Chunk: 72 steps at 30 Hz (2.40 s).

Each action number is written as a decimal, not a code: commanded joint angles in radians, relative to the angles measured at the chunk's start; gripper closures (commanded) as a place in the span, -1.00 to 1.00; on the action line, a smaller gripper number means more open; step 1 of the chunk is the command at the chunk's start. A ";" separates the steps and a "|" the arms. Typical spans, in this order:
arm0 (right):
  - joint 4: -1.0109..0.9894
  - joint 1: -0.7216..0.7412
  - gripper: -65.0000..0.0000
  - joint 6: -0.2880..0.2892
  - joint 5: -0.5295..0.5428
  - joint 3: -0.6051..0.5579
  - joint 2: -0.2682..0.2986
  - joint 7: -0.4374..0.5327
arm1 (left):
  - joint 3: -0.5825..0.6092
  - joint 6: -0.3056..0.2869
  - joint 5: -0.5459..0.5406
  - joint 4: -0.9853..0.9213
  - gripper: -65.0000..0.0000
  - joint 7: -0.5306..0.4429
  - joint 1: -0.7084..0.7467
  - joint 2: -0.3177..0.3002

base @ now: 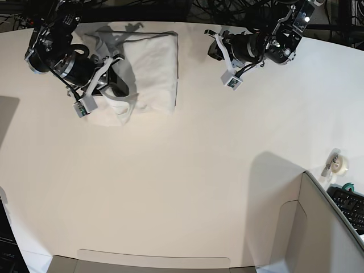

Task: Layout the t-shirt on the table in an organized manner, then fold the t-shirt properly
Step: 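Fold the other strip end with the right gripper onto the folded stack, then press and tuck the folded bundle with the right gripper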

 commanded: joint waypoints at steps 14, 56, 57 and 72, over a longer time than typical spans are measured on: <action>-0.007 0.022 1.00 0.005 -0.318 -0.247 -0.052 0.054 | -0.001 -0.003 -0.007 0.012 0.88 -0.005 -0.005 0.013; -0.123 0.141 0.02 -0.022 -0.063 -0.425 -0.029 0.088 | 0.000 -0.003 -0.007 0.012 0.87 -0.006 0.010 0.034; -0.123 0.154 0.02 -0.022 -0.040 -0.423 -0.028 0.088 | 0.000 -0.003 -0.007 0.012 0.87 -0.006 0.010 0.034; -0.107 0.258 0.07 -0.023 0.072 -0.066 -0.028 0.089 | 0.000 -0.006 -0.007 -0.043 0.88 -0.014 0.009 0.036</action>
